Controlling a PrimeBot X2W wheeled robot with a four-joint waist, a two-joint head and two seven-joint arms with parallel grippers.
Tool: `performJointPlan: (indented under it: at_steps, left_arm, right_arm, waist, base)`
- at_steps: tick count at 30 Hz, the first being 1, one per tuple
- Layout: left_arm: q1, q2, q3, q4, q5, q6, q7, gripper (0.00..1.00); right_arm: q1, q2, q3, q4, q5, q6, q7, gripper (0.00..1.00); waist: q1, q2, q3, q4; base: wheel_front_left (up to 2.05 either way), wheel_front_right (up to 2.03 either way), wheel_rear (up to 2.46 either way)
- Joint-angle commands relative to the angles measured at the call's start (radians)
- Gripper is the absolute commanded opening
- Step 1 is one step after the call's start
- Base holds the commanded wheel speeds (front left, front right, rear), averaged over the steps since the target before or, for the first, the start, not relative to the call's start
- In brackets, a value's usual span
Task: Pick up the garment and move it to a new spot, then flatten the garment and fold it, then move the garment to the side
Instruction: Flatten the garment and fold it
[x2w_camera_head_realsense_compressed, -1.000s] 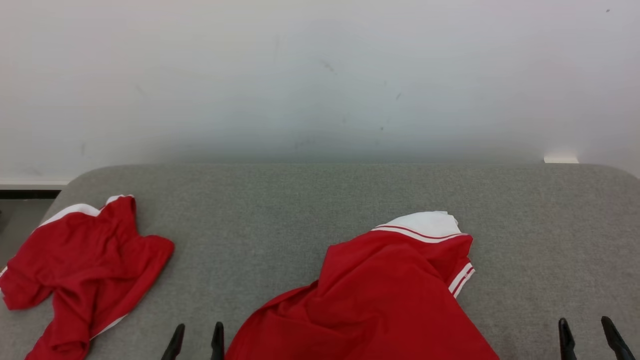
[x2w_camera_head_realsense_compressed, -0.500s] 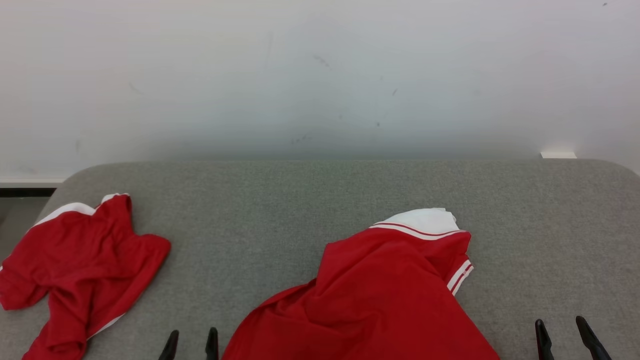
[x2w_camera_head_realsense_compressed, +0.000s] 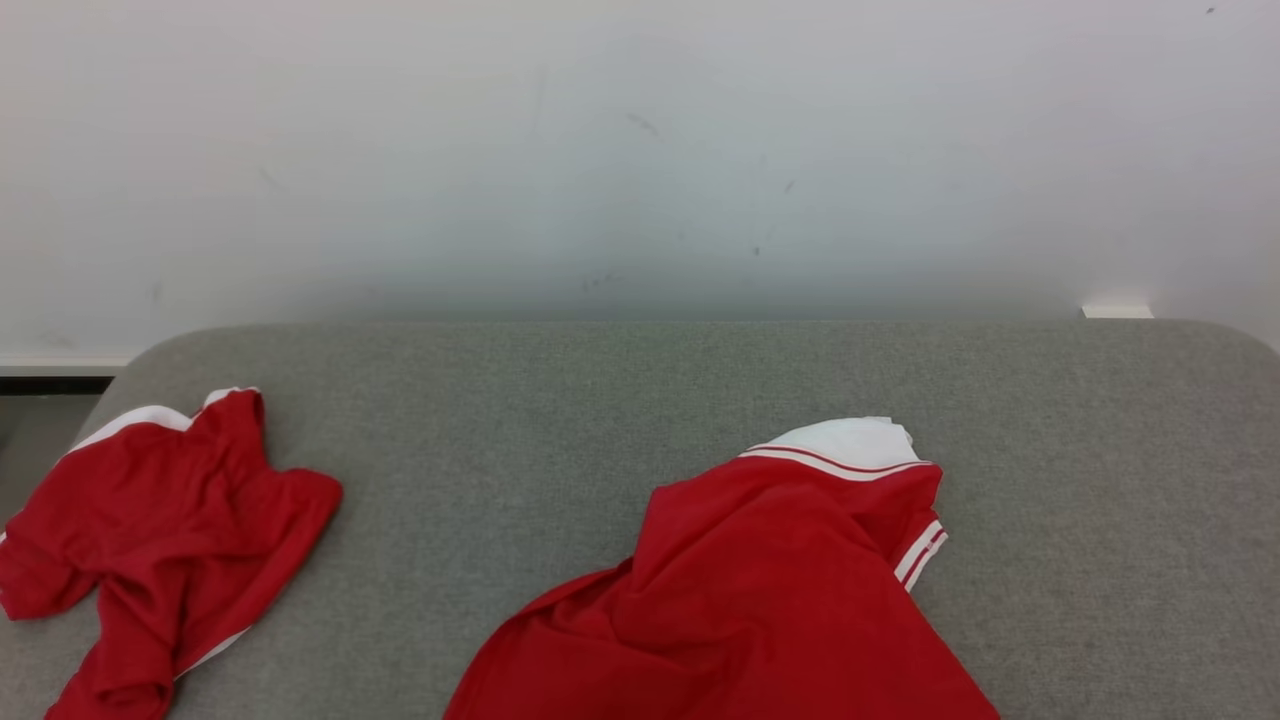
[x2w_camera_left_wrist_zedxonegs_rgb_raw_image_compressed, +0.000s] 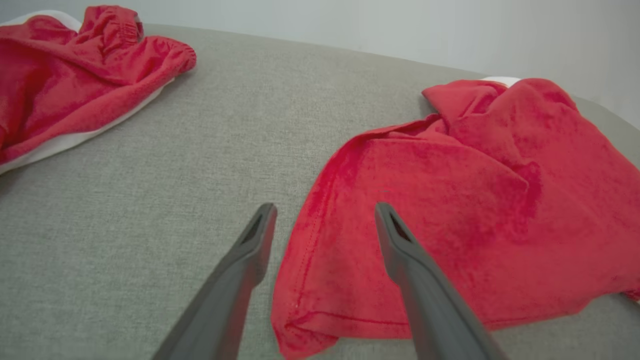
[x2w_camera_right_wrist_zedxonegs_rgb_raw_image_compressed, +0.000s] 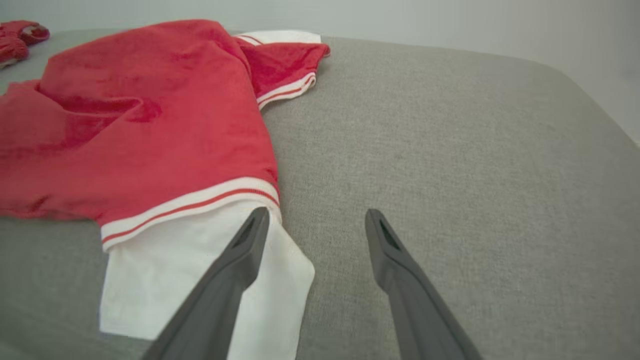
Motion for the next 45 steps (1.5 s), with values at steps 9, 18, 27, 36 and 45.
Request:
performJointPlan:
  at_steps: [9, 18, 27, 36, 45]
  left_arm:
    - [0.059, 0.017, -0.002, -0.081, -0.044, 0.013, 0.168, 1.00]
    - [0.047, 0.035, 0.006, -0.084, -0.062, 0.018, 0.228, 1.00]
    - [0.023, 0.040, -0.013, -0.050, -0.106, -0.012, 0.282, 1.00]
    - [-0.027, 0.046, -0.025, 0.023, -0.111, -0.014, 0.296, 1.00]
    - [-0.015, 0.044, -0.041, 0.043, -0.130, -0.026, 0.307, 0.63]
  right_arm:
    - [0.092, -0.041, 0.098, 0.010, 0.096, -0.003, 0.144, 1.00]
    - [-0.006, -0.008, 0.143, 0.093, 0.085, -0.003, 0.118, 1.00]
    - [-0.054, -0.019, 0.149, 0.177, 0.070, -0.003, 0.113, 1.00]
    - [-0.102, -0.011, 0.198, 0.227, 0.095, -0.003, 0.126, 1.00]
    - [-0.122, 0.009, 0.302, 0.256, 0.140, 0.005, 0.155, 1.00]
  waist:
    - [0.0001, -0.0001, 0.026, 0.006]
    - [0.0001, -0.0001, 0.038, 0.015]
    - [0.0001, -0.0001, 0.055, 0.031]
    - [0.0001, -0.0001, 0.075, 0.029]
    - [0.0001, -0.0001, 0.074, 0.022]
  base:
    - [0.00, 0.00, 0.00]
    - [0.00, 0.00, 0.00]
    - [0.00, 0.00, 0.00]
    - [0.00, 0.00, 0.00]
    - [0.00, 0.00, 0.00]
